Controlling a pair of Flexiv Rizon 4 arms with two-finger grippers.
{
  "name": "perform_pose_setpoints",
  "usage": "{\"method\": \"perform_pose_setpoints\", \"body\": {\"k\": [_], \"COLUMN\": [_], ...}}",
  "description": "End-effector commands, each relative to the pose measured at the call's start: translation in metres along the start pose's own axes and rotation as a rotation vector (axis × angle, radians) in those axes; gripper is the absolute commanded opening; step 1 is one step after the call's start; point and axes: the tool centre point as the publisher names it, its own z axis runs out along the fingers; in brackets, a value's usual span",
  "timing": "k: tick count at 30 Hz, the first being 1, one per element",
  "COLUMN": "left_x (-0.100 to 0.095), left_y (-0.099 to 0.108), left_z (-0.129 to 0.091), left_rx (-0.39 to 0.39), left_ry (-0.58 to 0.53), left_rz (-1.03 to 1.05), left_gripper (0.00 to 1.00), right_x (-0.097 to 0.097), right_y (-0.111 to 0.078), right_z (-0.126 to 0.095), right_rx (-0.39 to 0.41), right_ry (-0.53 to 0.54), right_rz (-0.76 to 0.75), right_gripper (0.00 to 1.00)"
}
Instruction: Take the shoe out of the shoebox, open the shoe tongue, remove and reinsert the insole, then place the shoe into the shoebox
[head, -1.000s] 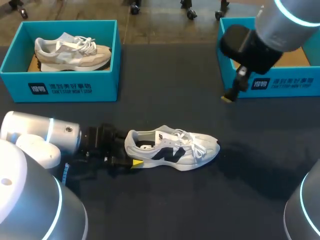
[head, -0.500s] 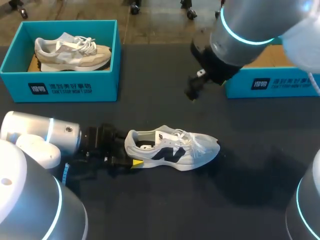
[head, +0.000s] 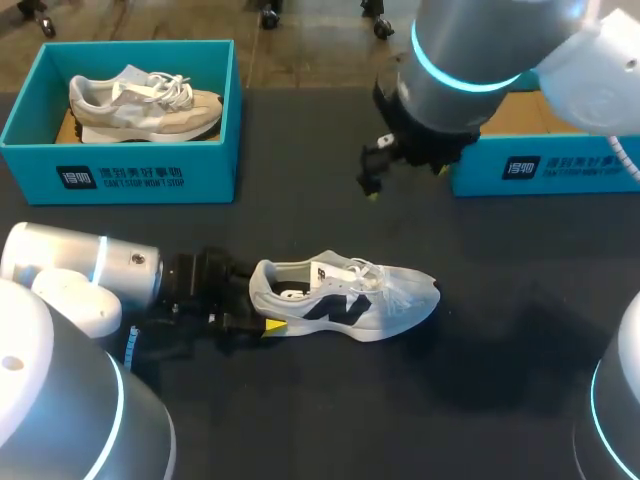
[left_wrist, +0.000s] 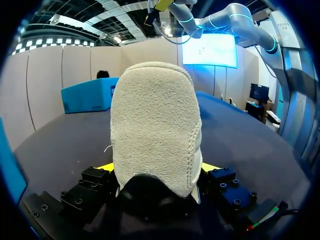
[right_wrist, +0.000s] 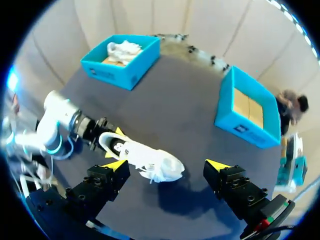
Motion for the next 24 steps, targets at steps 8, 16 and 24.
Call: {"method": "perform_pose_setpoints", "body": {"k": [8,16,24], "left_x": [-0.003,-0.003,-0.003], "left_y": [0.001,0.001,0.001], "left_z": [0.0,0.0,0.0], "left_rx": [-0.003,-0.003,-0.003], "left_ry": [0.002,0.002,0.002], "left_rz": [-0.001,-0.001,-0.001], "left_gripper": [0.0,0.0,0.0], "right_x": [0.066,0.066,0.066], "right_y": [0.006,0.006,0.006], "right_z": [0.045,0.045,0.045], "right_rx": [0.076,0.076,0.076], "right_ry": [-0.138,-0.138,-0.138], "right_rz": [0.258,0.258,0.258], "right_gripper": [1.0,1.0,1.0]}}
